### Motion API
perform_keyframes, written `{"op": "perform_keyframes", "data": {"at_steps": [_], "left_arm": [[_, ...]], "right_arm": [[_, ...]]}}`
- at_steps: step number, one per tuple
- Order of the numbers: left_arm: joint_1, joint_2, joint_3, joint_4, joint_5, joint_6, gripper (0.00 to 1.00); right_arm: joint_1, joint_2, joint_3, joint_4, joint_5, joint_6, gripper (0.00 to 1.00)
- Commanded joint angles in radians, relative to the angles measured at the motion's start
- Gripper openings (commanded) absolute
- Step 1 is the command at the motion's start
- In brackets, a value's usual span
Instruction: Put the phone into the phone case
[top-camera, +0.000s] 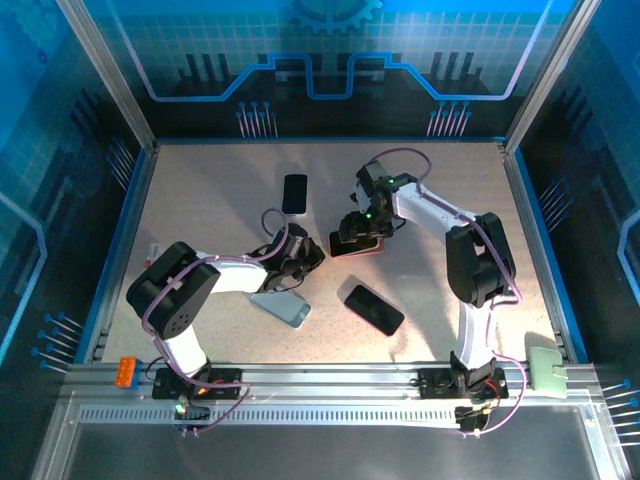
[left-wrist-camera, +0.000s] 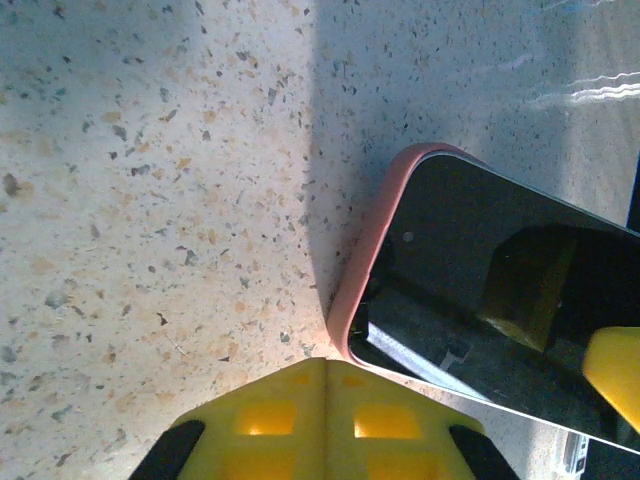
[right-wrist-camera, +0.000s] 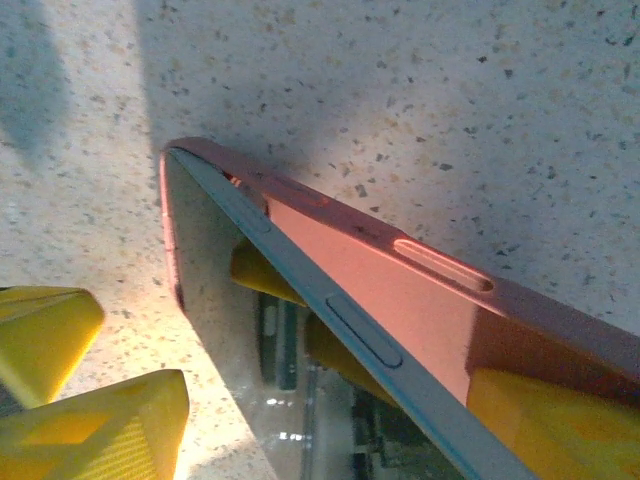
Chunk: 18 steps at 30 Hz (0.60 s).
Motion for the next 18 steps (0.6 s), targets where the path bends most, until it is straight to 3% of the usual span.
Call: {"op": "perform_keyframes", "data": {"at_steps": [1,7,18], "left_arm": [[-0.01,0.013,0.013,-0.009,0.005,0.011,0.0],[-0.012,0.014,0.015,-0.009,0.006,0.012,0.0],[-0.017,0.03,0.027,-0.017,0.008,0.003,0.0]], "right_arm": [[0.027,0.025,0.031,-0.06,0.108,-0.02,0.75],[0.076,0.052,0.063,-0.098,0.225,-0.042,0.77],[0.094,0.111,0.12,-0.15,0.233,-0.042,0.82]]}}
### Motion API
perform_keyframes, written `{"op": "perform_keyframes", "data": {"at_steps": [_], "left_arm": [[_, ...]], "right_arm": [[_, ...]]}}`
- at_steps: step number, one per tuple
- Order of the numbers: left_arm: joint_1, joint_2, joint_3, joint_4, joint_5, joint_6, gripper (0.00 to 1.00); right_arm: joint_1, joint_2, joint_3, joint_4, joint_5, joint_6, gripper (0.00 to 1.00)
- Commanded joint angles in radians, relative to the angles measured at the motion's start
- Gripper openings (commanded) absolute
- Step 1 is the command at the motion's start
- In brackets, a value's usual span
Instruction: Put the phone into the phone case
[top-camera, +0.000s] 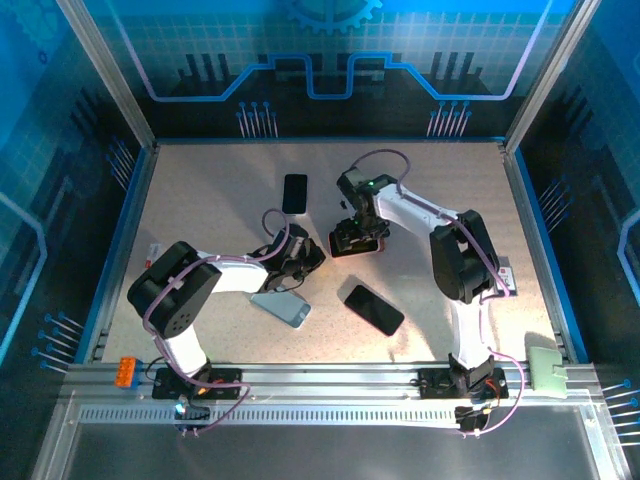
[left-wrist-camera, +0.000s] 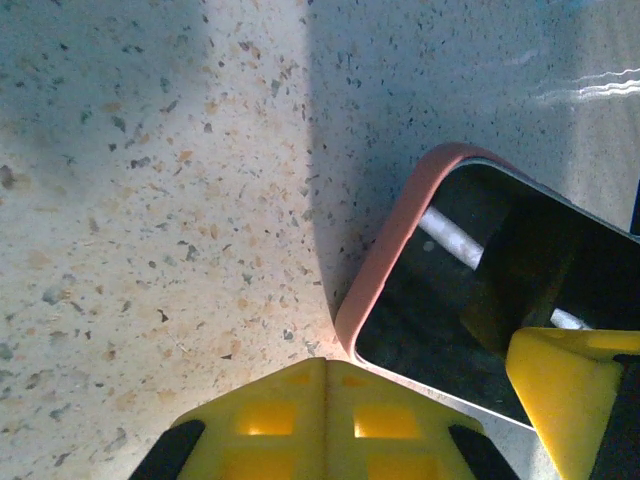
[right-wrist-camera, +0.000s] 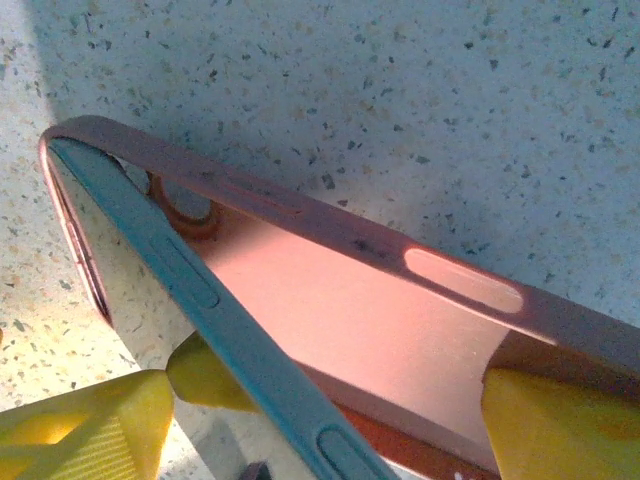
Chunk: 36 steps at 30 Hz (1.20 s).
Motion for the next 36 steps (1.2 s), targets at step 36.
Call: {"op": "perform_keyframes", "data": {"at_steps": [36], "left_arm": [[-0.043,0.118,0.168,-0.08,0.042,0.054,0.0]], "right_arm": [[-0.311,-0.232,-0.524,0.715,-0.915,0.43,0.83]]}}
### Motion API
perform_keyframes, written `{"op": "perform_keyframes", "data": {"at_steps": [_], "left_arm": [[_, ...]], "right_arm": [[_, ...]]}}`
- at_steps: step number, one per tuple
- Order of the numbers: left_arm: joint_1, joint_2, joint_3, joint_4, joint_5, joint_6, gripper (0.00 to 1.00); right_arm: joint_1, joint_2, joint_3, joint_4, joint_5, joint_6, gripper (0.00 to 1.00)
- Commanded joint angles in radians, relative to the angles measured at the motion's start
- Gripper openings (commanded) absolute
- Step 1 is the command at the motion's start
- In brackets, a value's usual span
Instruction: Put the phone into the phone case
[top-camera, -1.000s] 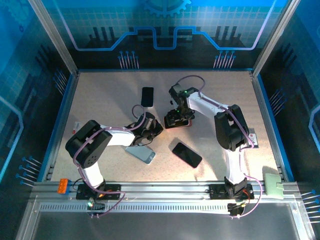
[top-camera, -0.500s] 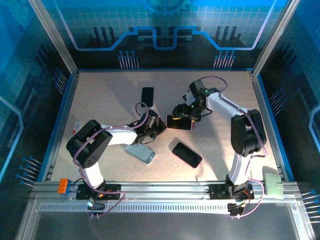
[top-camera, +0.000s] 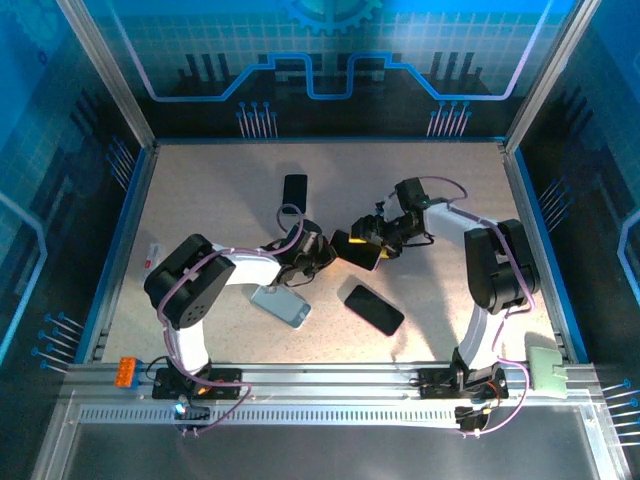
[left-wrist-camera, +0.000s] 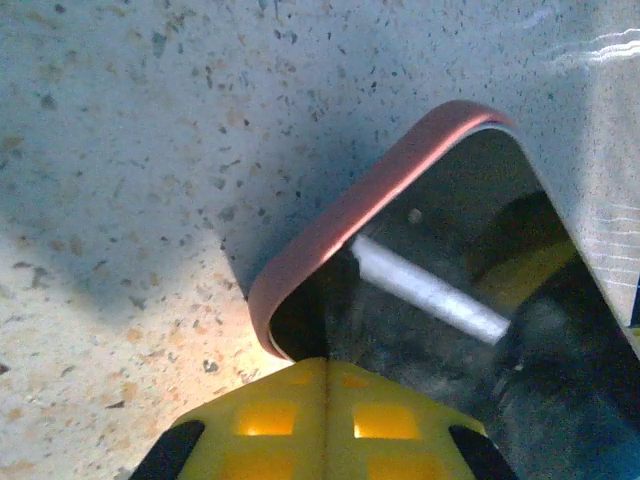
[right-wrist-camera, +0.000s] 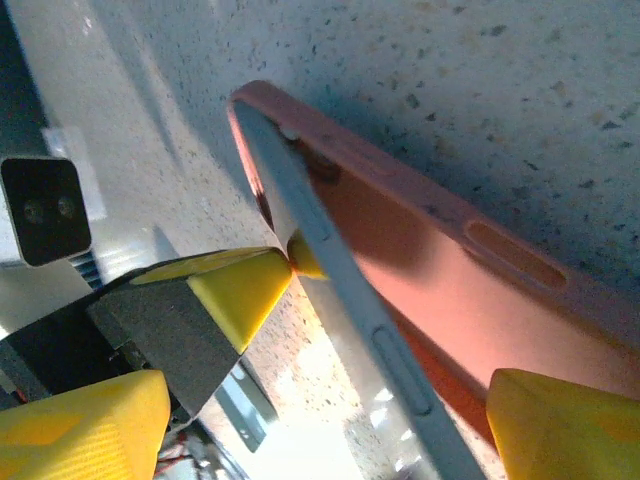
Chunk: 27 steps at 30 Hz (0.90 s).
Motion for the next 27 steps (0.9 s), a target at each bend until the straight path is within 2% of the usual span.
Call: {"op": "perform_keyframes", "data": {"at_steps": [1,4,11,15,21,27], "left_arm": [[-0.009,0.022,0.045,-0.033,0.023,0.027,0.0],[-0.009,0.032,0.068,-0.053,0.026,0.036,0.0],[-0.009,0.052,0.12,-0.082,0.035,0.048,0.0],[-0.009,0.035,0.111,-0.089,0.034,0.047,0.0],[-0.013,-0.057,0.037,-0.082,0.021,0.067,0.0],[-0.041,-0.131,0.016,-0.156,0.018,0.114,0.01]], "right_arm": [[-0.03,-0.036,-0.052,0.233,-0.161,0.132,0.82],[-0.051,-0.043,-0.08,0.294,-0.211,0.177,0.82],[-0.072,-0.062,-0.092,0.302,-0.258,0.201,0.81],[-0.094,-0.065,-0.119,0.371,-0.294,0.306,0.8],[-0.106,-0.081,-0.121,0.324,-0.262,0.325,0.79],[-0.116,-0.107,-0.153,0.374,-0.235,0.392,0.76]]}}
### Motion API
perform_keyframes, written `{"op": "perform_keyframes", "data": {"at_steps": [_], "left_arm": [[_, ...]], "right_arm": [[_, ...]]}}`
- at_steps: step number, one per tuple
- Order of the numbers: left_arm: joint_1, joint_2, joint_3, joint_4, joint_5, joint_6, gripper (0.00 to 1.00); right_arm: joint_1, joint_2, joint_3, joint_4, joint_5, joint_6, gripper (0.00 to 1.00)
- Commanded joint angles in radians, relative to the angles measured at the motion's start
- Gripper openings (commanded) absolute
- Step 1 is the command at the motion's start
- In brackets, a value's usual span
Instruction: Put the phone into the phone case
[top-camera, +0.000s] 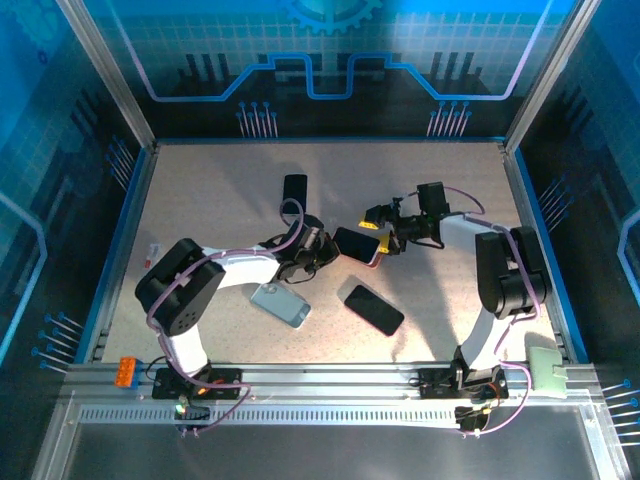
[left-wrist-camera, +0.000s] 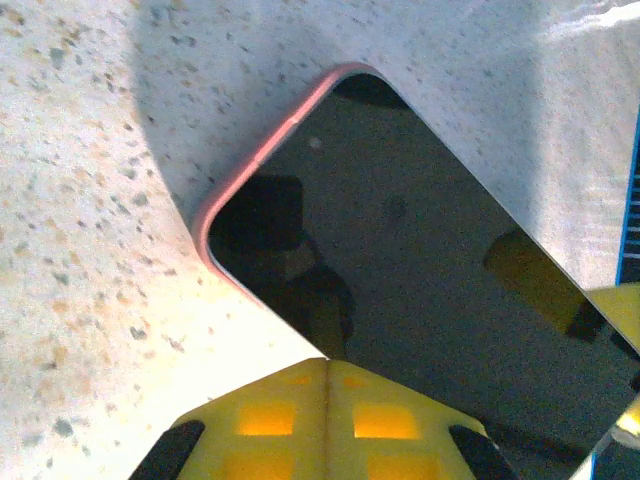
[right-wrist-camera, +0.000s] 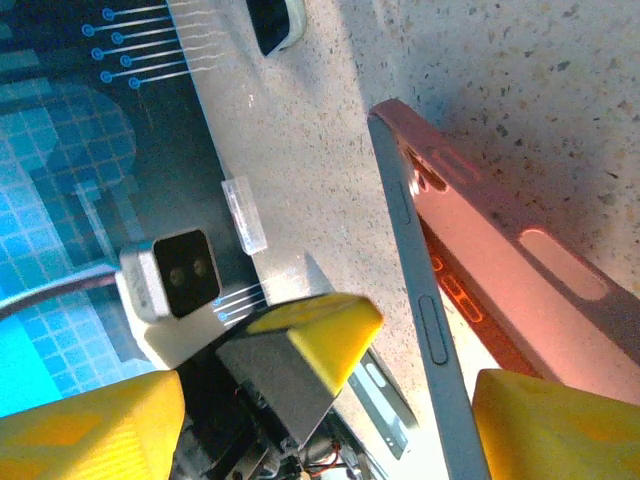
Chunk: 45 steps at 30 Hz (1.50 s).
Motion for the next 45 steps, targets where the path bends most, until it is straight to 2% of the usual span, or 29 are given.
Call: {"op": "perform_keyframes", "data": {"at_steps": [1,9,15,32,38,45], "left_arm": [[-0.025,-0.055,-0.014,-0.065,0.003,0.054,0.01],[-0.035,-0.031,-0.006,-0.051,-0.004,0.043,0.02],[-0.039,-0.006,0.005,-0.037,-0.001,0.037,0.02],[-0.037,0.047,0.044,-0.029,-0.009,0.04,0.01],[0.023,0.037,0.044,-0.025,0.003,0.038,0.01],[0.135,0.026,0.084,-0.109,0.043,0.11,0.02]], "right_arm": [[-0.019,-0.047,-0.017,0.039,-0.005,0.059,0.76],[-0.024,-0.069,-0.008,-0.059,0.027,-0.009,0.75],[-0.034,-0.094,-0.024,-0.049,0.019,-0.007,0.75],[-0.034,-0.073,0.066,-0.285,0.144,-0.247,0.74],[-0.019,-0.121,0.088,-0.434,0.233,-0.384,0.74],[0.019,-0.182,-0.051,-0.358,0.251,-0.374,0.69]]}}
